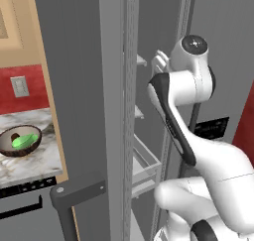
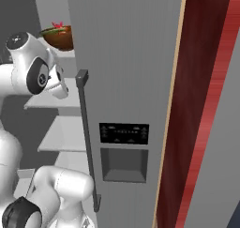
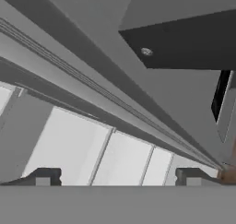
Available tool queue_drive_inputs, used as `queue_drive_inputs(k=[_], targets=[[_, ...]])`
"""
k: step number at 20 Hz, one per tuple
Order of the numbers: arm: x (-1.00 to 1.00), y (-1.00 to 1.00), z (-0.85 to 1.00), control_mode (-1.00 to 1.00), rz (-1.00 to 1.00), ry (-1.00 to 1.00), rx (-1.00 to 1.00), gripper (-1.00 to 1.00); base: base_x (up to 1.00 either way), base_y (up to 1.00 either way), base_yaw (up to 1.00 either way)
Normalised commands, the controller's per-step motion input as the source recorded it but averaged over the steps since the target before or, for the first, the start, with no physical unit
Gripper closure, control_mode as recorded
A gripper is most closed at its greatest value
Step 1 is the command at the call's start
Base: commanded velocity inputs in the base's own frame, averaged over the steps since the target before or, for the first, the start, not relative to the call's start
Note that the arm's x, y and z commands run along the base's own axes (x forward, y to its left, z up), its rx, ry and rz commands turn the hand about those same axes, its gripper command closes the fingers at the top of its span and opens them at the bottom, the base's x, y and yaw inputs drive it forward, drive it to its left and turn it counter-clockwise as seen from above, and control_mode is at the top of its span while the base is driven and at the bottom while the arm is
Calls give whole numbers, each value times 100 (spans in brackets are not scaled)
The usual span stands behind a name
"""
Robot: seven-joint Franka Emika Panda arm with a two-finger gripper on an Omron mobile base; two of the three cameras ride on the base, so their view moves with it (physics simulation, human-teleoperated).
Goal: Place the bowl with the sweet potato and corn on the second highest shelf of the fridge. Place the bowl with the fishs on the top shelf of the fridge.
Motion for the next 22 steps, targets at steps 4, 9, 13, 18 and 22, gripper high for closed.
queue_drive_inputs(k=[4,9,13,18,22], targets=[[-100,-28,-97,-100,14,31,-17,-100,0,0,0],[-98,-98,-9,-100,34,10,-22,-100,0,0,0],[-64,-58,4,-100,27,7,-24,-100,0,0,0],[0,0,1,-100,0,0,-1,-100,0,0,0],[-22,-3,0,100,0,0,0,-100,-25,-7,0]])
